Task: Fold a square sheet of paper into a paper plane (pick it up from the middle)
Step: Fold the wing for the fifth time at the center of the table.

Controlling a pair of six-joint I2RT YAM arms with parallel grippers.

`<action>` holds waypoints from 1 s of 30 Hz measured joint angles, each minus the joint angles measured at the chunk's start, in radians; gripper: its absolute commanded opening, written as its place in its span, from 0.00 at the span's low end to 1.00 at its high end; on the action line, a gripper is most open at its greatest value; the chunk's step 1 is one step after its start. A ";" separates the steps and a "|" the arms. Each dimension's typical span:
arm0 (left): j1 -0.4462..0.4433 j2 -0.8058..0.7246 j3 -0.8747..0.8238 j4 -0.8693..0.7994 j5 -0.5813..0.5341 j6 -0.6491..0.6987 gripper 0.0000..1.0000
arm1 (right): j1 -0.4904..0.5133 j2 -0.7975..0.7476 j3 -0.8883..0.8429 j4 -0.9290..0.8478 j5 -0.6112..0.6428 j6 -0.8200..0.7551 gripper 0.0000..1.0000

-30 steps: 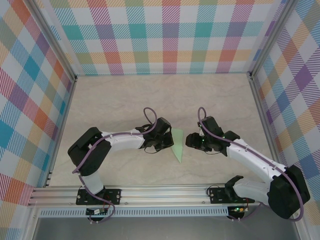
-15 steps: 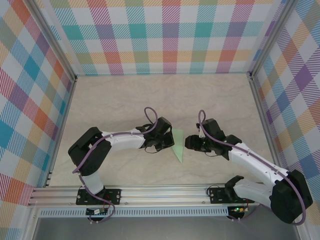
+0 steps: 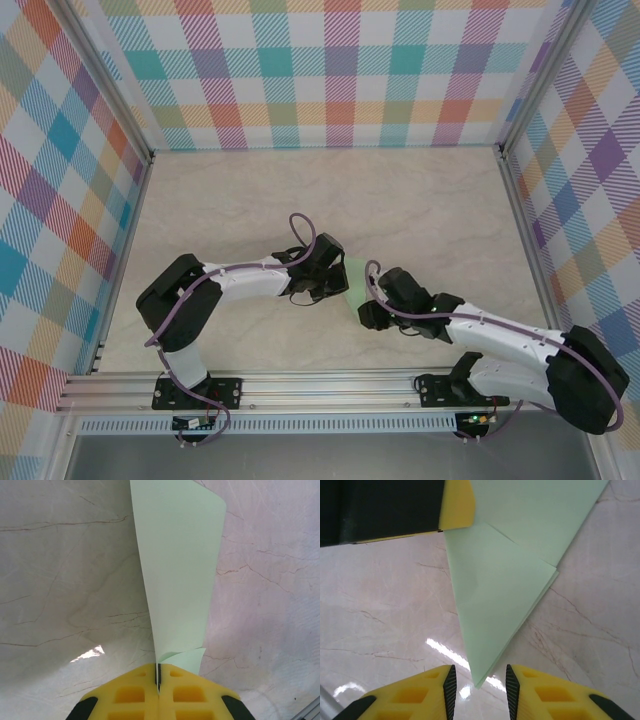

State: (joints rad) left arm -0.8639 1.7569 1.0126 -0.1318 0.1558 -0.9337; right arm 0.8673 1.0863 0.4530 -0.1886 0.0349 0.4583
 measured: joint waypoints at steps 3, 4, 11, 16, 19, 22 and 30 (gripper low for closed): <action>0.000 0.000 0.000 -0.001 0.000 0.000 0.00 | 0.053 0.021 -0.028 0.090 0.061 -0.048 0.37; 0.000 0.000 0.000 -0.001 0.000 0.000 0.00 | 0.066 0.027 -0.038 0.120 0.077 -0.064 0.37; 0.000 0.000 0.000 -0.005 0.000 0.000 0.00 | 0.096 0.087 -0.097 0.330 0.176 -0.200 0.38; 0.000 0.000 0.000 -0.005 0.000 0.000 0.00 | 0.125 0.122 -0.116 0.430 0.193 -0.274 0.39; 0.000 0.000 0.000 -0.005 0.000 0.000 0.00 | 0.133 0.149 -0.116 0.467 0.208 -0.296 0.40; 0.000 0.000 0.002 -0.005 0.000 0.001 0.00 | 0.136 0.181 -0.116 0.492 0.230 -0.306 0.40; 0.000 0.000 0.012 -0.023 0.001 0.006 0.00 | 0.137 0.227 -0.116 0.510 0.299 -0.315 0.37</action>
State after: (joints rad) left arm -0.8639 1.7569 1.0248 -0.1551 0.1570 -0.9272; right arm 1.0039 1.3132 0.3370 0.3218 0.3340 0.1432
